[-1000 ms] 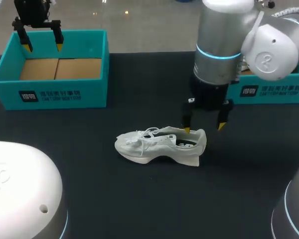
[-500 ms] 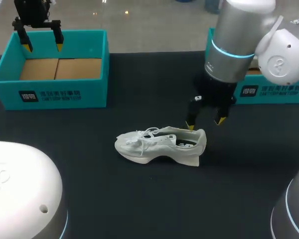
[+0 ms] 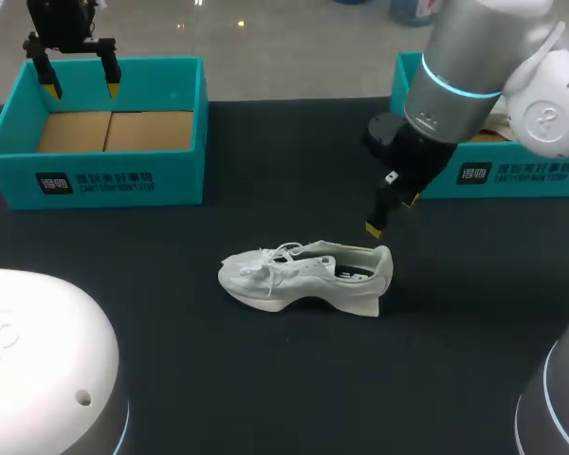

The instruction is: Take the shoe out of the shoebox, open the shoe tongue, remove and reinsert the insole, then place the shoe into the shoebox

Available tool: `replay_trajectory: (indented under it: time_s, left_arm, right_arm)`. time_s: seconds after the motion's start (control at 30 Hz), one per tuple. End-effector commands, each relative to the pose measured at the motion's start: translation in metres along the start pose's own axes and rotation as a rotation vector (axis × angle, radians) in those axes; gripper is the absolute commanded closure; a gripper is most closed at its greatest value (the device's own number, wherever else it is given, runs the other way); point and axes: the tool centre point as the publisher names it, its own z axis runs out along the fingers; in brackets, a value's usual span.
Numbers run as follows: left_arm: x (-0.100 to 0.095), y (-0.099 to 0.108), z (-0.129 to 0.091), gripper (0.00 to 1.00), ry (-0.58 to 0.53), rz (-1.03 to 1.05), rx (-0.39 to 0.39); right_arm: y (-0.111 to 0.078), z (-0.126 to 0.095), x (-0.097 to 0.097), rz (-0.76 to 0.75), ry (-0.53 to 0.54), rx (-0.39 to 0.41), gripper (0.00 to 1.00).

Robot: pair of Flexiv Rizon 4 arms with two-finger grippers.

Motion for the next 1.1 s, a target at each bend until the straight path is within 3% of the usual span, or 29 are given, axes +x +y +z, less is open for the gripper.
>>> replay_trajectory:
  time_s: [0.03, 0.7, 0.87, 1.03, 1.1]
  left_arm:
    - [0.0, 0.0, 0.0, 0.0, -0.001, -0.001, 0.0]
    - [0.0, 0.0, 0.0, 0.0, -0.001, -0.001, 0.0]
    - [0.0, 0.0, 0.0, 0.0, -0.001, -0.001, 0.0]
    - [0.0, 0.0, 0.0, 0.0, -0.001, -0.001, 0.0]
    - [0.0, 0.0, 0.0, 0.0, -0.001, -0.001, 0.0]
  right_arm:
    - [-0.008, 0.002, 0.0, -0.713, 0.005, -0.208, 0.0]
    - [-0.008, 0.002, 0.0, -0.713, 0.005, -0.208, 0.0]
    - [-0.016, 0.028, -0.003, -0.752, 0.199, -0.292, 0.0]
    - [-0.028, 0.054, -0.019, -0.717, 0.225, -0.307, 0.0]
    - [-0.03, 0.055, -0.025, -0.683, 0.224, -0.353, 0.0]
